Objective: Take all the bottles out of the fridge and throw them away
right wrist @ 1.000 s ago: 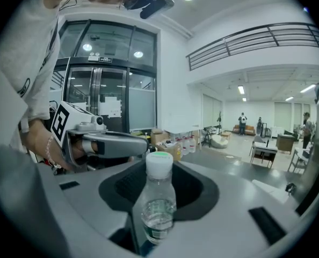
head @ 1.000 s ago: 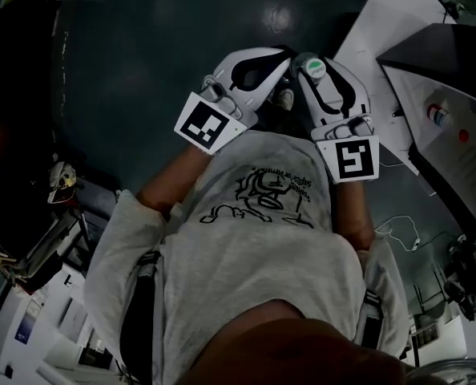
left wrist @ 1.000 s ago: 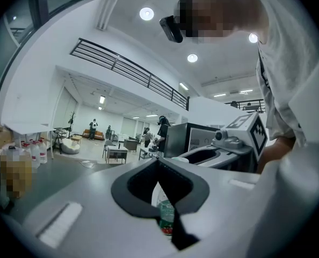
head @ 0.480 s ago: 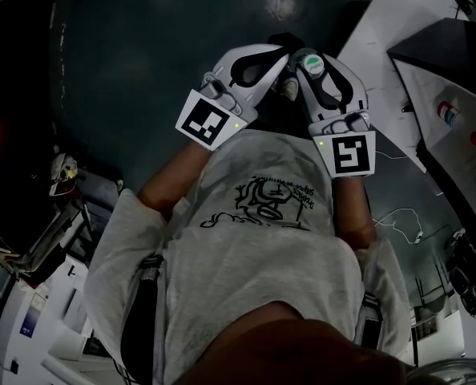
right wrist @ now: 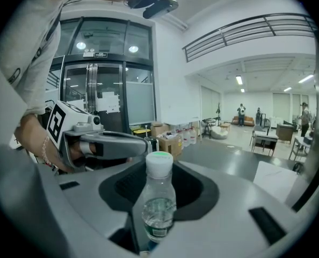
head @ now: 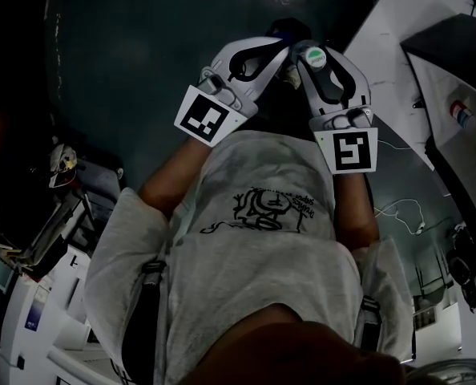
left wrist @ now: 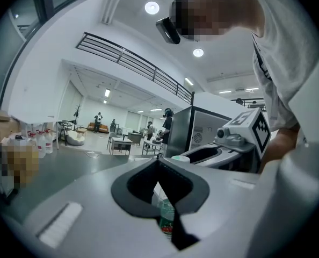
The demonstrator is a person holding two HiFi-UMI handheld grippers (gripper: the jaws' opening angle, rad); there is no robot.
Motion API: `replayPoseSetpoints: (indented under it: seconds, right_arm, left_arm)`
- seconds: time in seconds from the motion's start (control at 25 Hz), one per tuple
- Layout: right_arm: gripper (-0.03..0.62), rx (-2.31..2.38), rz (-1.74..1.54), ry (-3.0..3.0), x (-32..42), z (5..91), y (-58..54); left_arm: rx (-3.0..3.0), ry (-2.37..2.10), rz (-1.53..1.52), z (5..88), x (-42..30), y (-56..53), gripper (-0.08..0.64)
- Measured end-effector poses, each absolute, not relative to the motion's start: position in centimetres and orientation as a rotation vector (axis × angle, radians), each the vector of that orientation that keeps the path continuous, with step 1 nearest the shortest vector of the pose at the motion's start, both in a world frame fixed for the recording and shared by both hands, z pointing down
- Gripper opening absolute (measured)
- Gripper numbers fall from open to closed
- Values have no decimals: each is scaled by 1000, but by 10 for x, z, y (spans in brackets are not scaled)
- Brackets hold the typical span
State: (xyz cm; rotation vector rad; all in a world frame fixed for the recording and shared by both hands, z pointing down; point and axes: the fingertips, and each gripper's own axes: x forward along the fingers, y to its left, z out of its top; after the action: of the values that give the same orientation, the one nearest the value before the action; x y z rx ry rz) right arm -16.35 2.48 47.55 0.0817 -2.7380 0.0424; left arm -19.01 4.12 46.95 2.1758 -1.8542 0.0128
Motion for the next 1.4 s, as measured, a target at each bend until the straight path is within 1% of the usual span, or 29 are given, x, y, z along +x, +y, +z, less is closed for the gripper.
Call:
replayPoseSetpoints:
  seconds: [1.0, 1.4]
  right_arm:
    - [152, 93, 113, -2707, -158, 546, 48]
    - [152, 107, 162, -2685, -160, 586, 54]
  left_arm:
    - [2155, -1819, 43, 540, -179, 59, 9]
    - [2110, -1827, 57, 576, -186, 67, 9]
